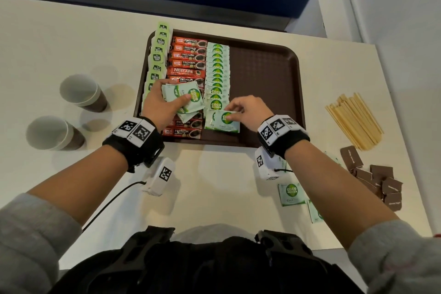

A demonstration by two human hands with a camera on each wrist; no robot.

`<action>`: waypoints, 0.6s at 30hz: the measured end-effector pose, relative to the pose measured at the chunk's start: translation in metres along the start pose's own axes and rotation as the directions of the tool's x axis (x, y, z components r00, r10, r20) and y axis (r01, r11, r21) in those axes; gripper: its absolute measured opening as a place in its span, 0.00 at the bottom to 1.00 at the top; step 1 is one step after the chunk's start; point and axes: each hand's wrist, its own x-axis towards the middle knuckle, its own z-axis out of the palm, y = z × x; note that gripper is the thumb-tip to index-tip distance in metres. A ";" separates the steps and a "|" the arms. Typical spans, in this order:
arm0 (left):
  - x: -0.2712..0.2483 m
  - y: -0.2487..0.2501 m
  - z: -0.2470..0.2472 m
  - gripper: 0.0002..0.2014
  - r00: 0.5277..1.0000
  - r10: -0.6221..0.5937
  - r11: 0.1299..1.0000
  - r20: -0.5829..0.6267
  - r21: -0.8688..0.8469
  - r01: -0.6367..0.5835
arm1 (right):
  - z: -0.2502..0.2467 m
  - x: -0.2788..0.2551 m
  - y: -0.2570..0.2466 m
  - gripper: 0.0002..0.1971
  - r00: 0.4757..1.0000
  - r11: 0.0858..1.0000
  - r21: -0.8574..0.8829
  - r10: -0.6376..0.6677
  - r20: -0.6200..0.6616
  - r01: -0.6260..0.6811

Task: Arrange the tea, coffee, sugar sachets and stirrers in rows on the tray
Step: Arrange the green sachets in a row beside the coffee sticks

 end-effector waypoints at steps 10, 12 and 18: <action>0.001 -0.002 -0.001 0.20 1.000 -0.010 1.000 -0.010 0.008 0.010 | 0.023 -0.001 -0.005 0.11 0.996 0.982 -0.188 -0.042 -0.076 0.027; 0.001 -0.003 -0.002 0.20 1.000 -0.008 1.000 -0.012 0.017 0.008 | 0.027 -0.003 -0.006 0.12 0.994 0.964 -0.260 -0.070 -0.087 0.046; 0.000 -0.002 -0.002 0.20 1.000 0.002 1.000 -0.004 0.015 -0.002 | 0.024 -0.006 -0.012 0.32 0.996 0.951 -0.302 -0.082 -0.035 0.068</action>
